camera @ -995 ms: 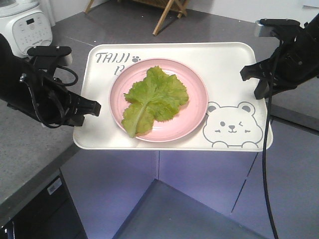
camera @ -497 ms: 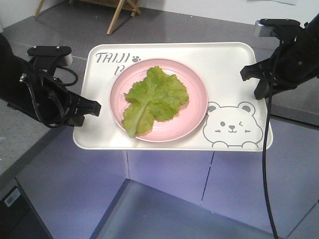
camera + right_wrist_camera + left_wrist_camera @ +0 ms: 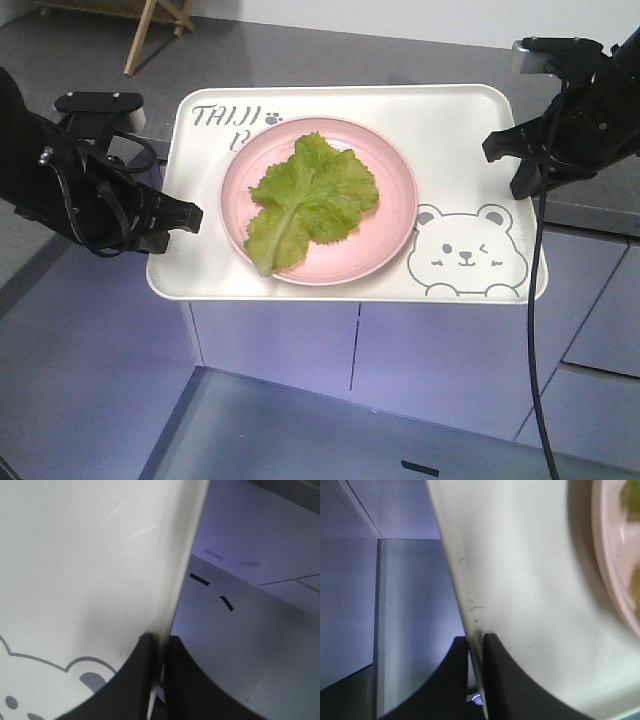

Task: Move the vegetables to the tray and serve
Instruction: 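Drive the base toward the other counter carrying the tray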

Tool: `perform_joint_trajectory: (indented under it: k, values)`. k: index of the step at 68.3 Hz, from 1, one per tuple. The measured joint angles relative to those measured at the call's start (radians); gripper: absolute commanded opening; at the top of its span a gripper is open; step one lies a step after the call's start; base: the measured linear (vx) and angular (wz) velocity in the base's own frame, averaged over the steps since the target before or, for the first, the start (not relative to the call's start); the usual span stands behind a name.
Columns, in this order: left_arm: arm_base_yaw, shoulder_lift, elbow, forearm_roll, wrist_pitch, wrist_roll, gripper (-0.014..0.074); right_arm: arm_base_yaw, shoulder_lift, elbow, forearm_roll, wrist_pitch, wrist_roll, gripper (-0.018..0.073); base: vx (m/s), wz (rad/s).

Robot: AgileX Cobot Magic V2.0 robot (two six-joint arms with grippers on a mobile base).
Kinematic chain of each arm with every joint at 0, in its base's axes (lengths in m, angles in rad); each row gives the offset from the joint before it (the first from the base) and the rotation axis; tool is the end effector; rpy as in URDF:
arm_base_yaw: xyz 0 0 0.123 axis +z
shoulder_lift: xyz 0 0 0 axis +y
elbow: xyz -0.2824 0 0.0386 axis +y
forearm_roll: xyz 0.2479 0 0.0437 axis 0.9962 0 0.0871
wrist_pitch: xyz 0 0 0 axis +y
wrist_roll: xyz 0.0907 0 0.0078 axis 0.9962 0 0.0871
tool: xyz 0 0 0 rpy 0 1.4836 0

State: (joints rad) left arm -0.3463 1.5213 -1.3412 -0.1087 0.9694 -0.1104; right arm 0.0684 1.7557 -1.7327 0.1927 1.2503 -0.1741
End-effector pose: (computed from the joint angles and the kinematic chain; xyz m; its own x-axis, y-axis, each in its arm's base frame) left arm 0.2988 -0.1165 0.3264 -0.8732 0.1338 -0.4687 0.2332 0.9591 -0.1606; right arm 0.3706 0.0420 0.3486 -0.9015 -0.1726 -0.3970 -0.2391 0.9630 0.1242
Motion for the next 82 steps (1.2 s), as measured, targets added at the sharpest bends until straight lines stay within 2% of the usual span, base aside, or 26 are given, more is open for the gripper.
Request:
perform_joint_trajectory:
  k: [82]
  values:
    - [-0.001,0.000,0.000,0.000,0.000,0.000,-0.0006,0.000,0.000,0.000,0.000,0.000,-0.001,-0.0006,-0.01,-0.16]
